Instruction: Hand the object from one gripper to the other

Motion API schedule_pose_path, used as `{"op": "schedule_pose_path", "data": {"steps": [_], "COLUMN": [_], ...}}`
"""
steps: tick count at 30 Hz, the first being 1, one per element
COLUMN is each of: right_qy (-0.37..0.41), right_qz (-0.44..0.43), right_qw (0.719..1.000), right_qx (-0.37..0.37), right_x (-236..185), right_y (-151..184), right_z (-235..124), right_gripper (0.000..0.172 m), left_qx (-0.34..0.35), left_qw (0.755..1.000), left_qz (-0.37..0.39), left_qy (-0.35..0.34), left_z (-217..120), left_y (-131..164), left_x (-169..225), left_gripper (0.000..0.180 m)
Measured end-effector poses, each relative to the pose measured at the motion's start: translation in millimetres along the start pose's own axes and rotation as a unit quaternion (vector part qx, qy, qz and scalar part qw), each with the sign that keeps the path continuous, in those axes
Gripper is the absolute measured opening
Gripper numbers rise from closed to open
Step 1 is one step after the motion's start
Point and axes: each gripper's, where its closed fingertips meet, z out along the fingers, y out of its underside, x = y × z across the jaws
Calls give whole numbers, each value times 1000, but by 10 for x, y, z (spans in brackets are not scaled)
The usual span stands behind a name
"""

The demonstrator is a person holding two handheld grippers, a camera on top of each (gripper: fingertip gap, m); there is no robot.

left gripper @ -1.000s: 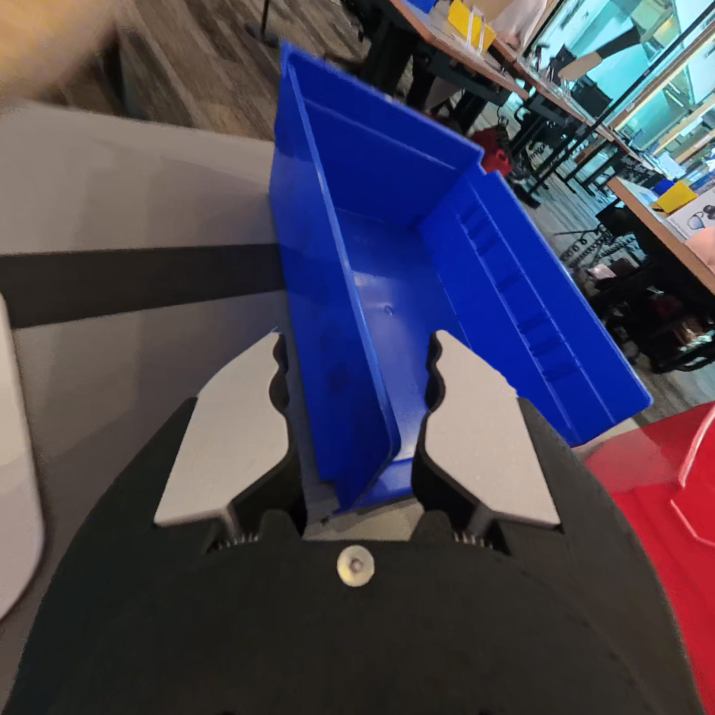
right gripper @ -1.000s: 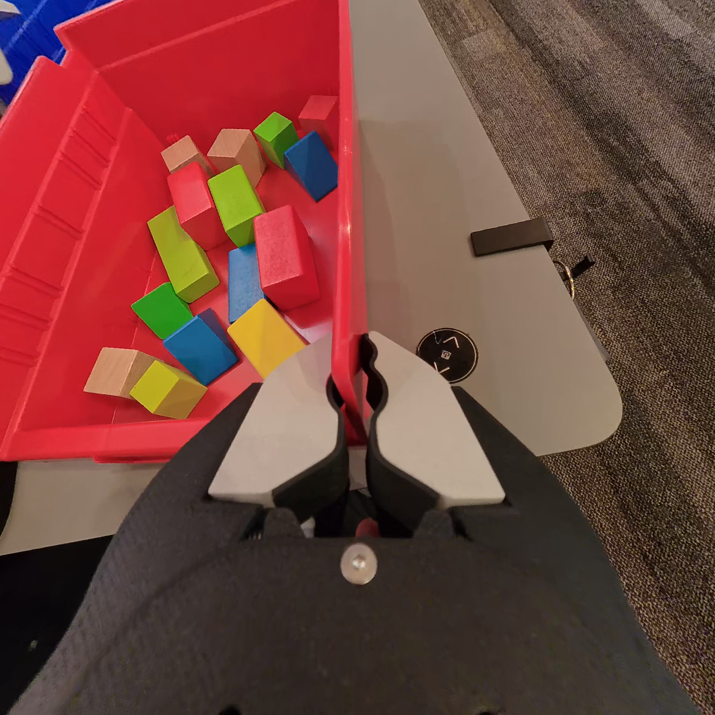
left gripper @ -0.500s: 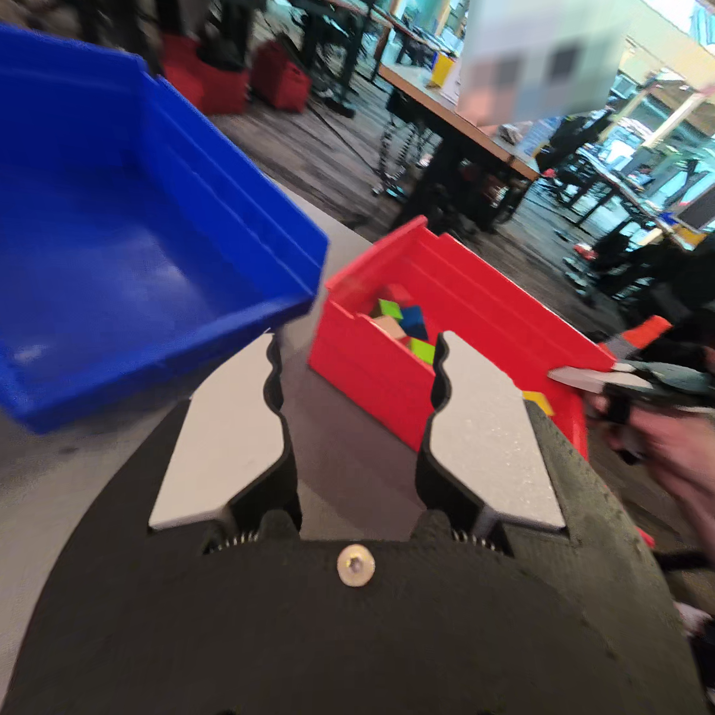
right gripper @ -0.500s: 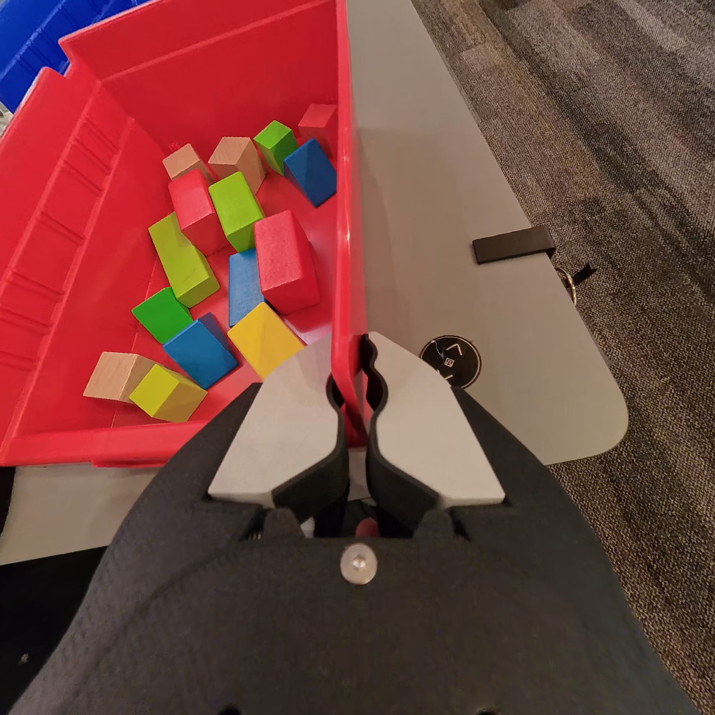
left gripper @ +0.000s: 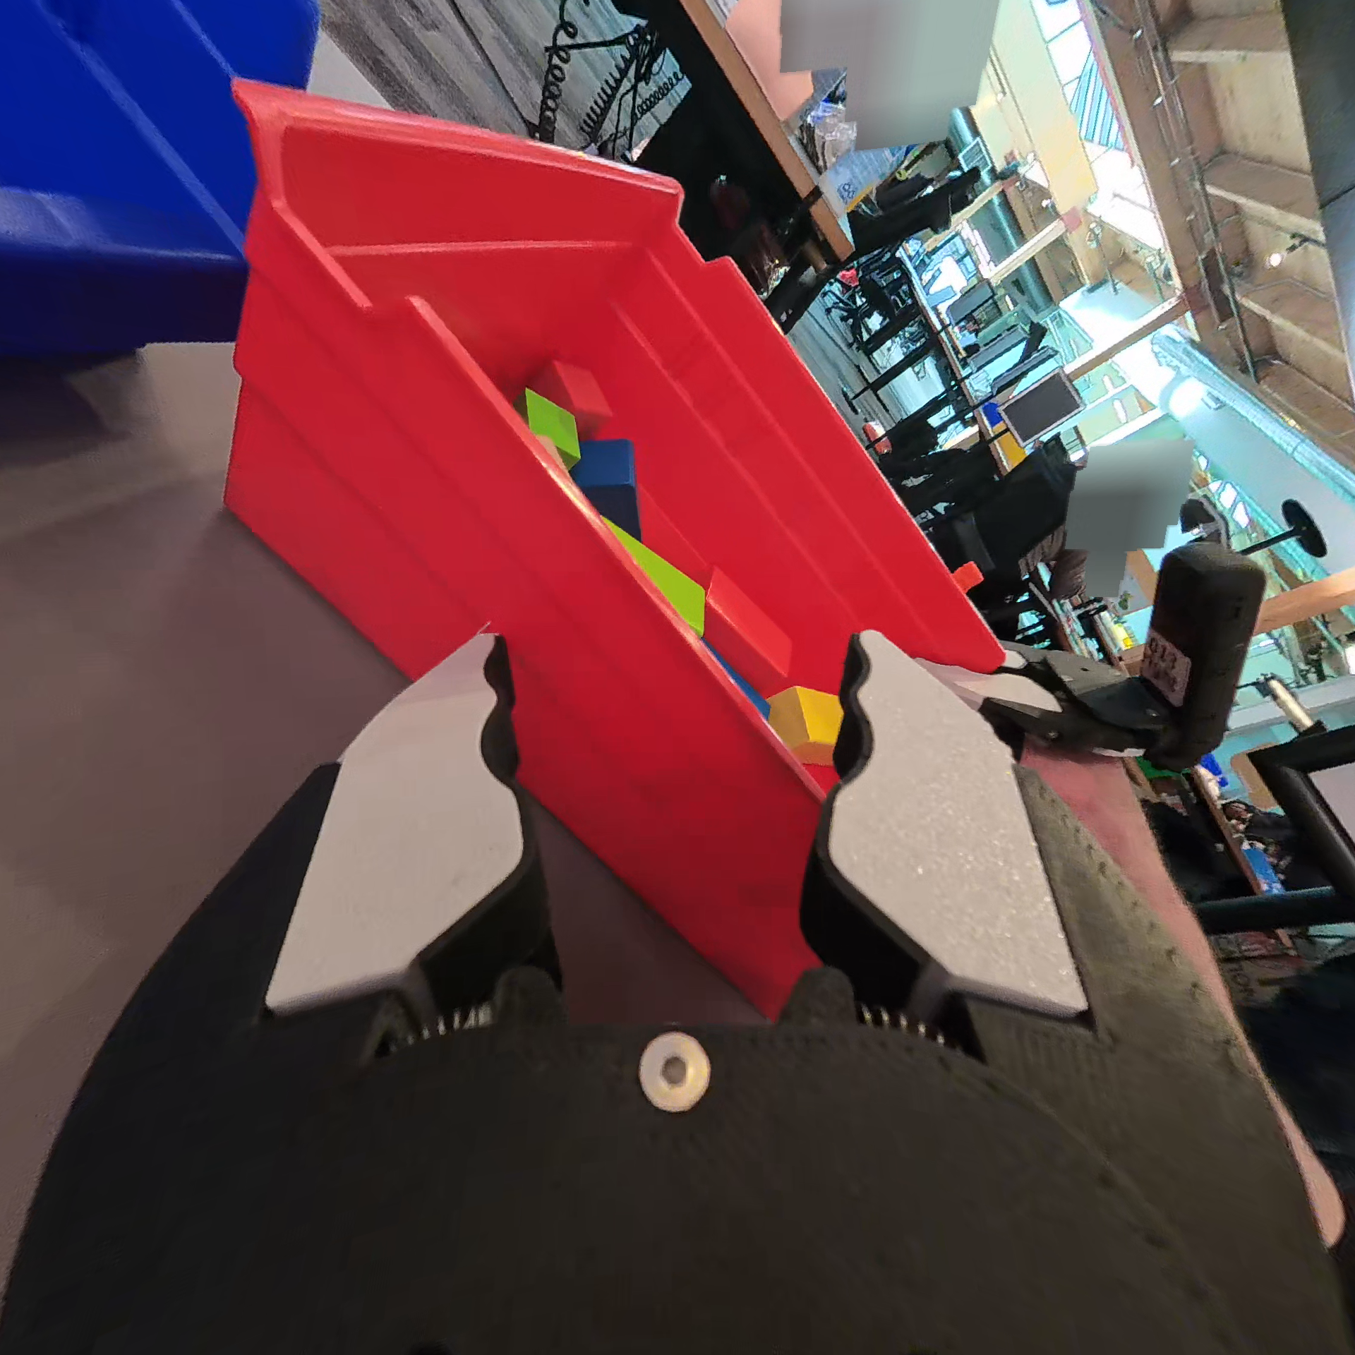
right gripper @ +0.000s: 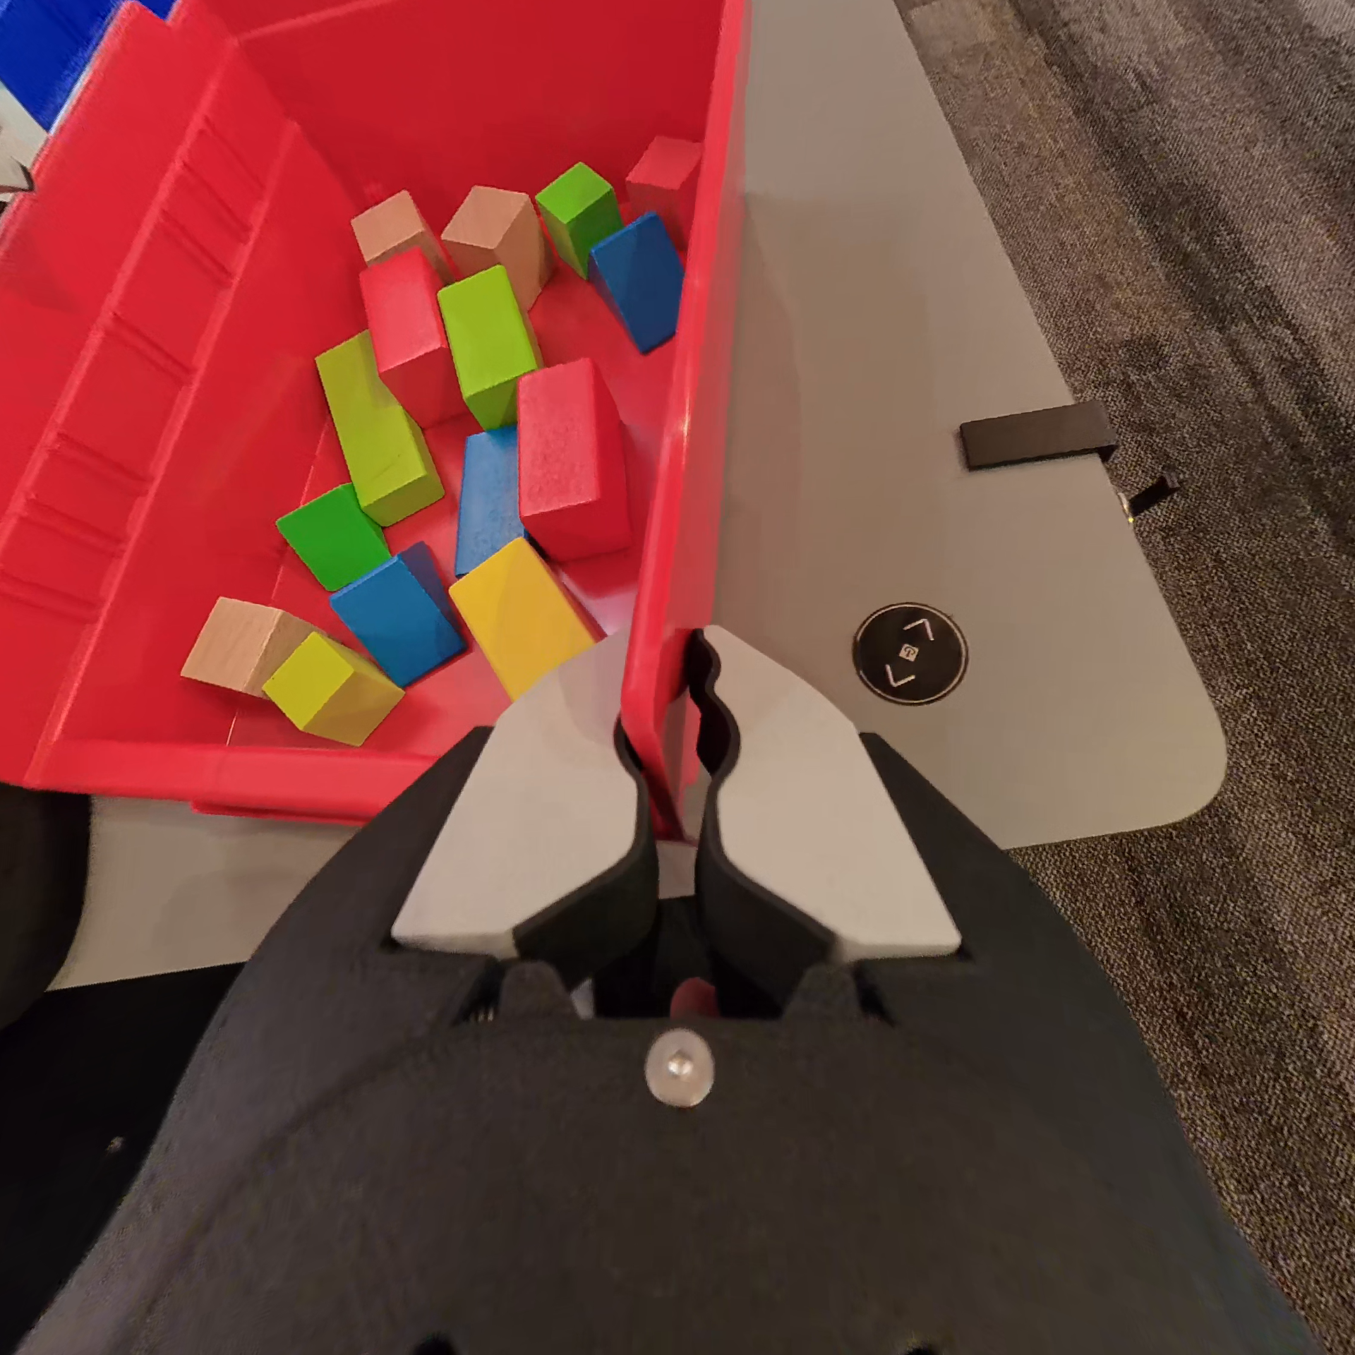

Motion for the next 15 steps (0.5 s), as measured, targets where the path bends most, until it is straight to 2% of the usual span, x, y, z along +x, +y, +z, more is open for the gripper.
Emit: {"op": "schedule_pose_path", "data": {"steps": [15], "right_qy": [-14], "right_qz": [-26], "right_qw": [999], "right_qx": [-34], "right_x": [-351], "right_y": [-32], "right_z": [-133], "right_gripper": [8], "left_qx": [37], "left_qw": [998], "left_qz": [-52], "left_qy": [19], "left_z": [-279], "left_y": [-21], "left_x": [63], "left_gripper": [79]}}
